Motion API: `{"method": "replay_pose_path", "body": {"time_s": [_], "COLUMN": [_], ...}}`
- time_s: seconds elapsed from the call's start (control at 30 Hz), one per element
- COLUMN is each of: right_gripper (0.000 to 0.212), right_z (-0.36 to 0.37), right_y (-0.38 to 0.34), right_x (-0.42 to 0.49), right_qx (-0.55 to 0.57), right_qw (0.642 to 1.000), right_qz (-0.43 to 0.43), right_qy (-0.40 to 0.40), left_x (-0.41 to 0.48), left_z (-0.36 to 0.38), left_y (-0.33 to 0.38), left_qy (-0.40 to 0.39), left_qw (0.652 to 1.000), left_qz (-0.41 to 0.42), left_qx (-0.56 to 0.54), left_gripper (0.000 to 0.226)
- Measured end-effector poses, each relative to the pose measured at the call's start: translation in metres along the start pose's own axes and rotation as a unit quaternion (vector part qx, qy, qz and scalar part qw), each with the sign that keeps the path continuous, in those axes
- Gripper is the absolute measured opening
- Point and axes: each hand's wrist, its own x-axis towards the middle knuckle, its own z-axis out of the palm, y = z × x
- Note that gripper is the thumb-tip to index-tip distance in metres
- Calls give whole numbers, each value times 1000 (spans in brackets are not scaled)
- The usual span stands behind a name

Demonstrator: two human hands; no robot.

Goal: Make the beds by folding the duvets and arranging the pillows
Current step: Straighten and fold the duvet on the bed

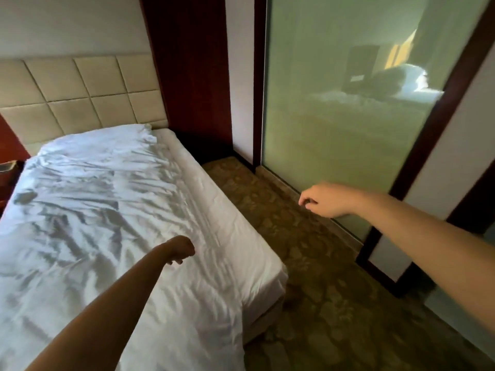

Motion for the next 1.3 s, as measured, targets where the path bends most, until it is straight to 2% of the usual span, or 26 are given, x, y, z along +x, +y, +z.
{"method": "replay_pose_path", "body": {"time_s": [0.27,0.43,0.53,0.63,0.77,0.9,1.03,1.17,1.3], "right_gripper": [34,33,31,32,35,35,32,31,31], "right_z": [-19,-40,-57,-75,-114,-144,-149,-151,-144], "right_y": [130,151,146,140,167,212,257,295,331], "right_x": [96,203,267,314,380,458,566,683,778], "right_qx": [-63,-85,-76,-78,-107,-85,-116,-107,-42], "right_qw": [987,972,963,953,933,927,925,928,925], "right_qz": [-130,-208,-256,-292,-339,-363,-358,-356,-376], "right_qy": [-65,-65,-41,-34,-54,-36,-41,-8,-34], "left_x": [13,22,49,81,153,235,309,375,443], "left_z": [46,32,-2,-36,-70,-122,-169,-210,-241], "left_y": [76,91,81,82,132,193,246,291,339], "left_qy": [57,107,196,290,242,256,297,338,345], "left_qw": [986,961,932,889,894,898,901,888,883], "left_qz": [-117,-189,-228,-252,-260,-239,-220,-236,-273], "left_qx": [-107,-173,-202,-251,-272,-266,-229,-203,-163], "left_gripper": [10,26,34,32,28,28,25,27,30]}}
